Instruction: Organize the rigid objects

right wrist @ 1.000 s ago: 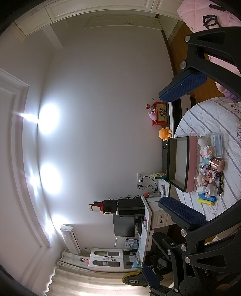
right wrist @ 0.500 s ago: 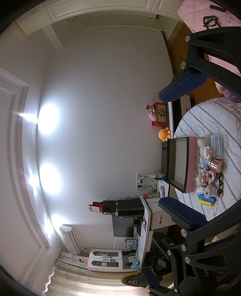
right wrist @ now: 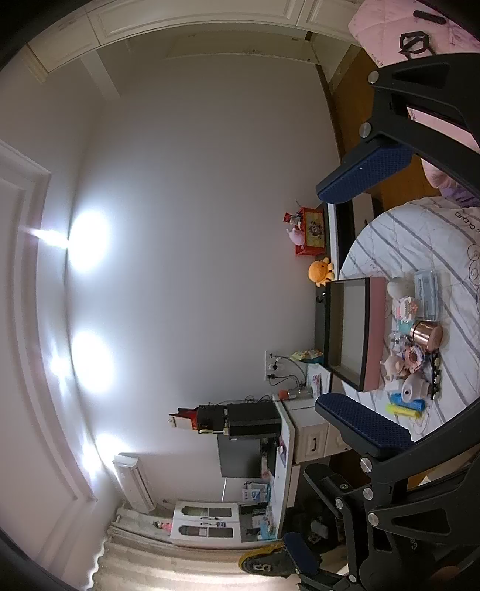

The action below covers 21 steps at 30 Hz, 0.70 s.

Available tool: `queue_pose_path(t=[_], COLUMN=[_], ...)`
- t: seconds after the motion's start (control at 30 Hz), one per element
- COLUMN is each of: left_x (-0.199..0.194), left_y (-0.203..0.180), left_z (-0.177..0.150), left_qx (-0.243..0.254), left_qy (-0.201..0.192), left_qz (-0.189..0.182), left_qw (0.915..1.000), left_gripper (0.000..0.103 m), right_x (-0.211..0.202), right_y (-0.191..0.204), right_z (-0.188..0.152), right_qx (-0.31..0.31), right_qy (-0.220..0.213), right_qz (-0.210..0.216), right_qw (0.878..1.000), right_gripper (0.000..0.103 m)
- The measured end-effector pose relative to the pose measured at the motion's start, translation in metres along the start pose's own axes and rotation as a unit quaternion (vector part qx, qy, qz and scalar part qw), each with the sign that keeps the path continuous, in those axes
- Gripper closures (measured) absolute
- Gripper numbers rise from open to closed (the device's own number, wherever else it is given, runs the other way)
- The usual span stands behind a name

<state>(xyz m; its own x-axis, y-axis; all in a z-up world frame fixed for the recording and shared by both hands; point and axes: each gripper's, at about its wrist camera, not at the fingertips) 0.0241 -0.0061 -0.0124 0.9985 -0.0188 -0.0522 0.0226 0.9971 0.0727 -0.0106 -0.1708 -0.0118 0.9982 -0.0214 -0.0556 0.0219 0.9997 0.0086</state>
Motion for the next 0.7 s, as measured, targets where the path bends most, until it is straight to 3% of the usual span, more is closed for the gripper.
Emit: queue_pose_path(t=[0.6,0.7], left_x=[0.039,0.051], left_y=[-0.011,-0.006], left_z=[-0.018,-0.034], left_qx=[0.01,0.017], left_qy=[0.026,0.046], left_qz=[-0.009,-0.008], left_qw=[0.9996,0.9988], left_gripper=[0.0,0.0], right_x=[0.033,0.05], right_y=[-0.01,-0.014], right_z=[-0.017,-0.032], right_qx=[0.002,-0.003], right_qy=[0.024,0.053], right_qz=[-0.011,-0.017], right_qw=[1.0,0.998], right_gripper=[0.0,0.0])
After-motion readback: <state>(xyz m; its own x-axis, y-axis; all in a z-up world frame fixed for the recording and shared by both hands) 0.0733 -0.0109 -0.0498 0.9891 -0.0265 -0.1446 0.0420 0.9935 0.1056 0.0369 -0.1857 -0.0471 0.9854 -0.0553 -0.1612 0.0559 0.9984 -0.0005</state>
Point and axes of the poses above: each gripper's, at about its wrist camera, not at the fingertips, and x roughly the way its jaws point, y to its left, z to its top, and after that the axes turned 3 degrees about -y, right-handed
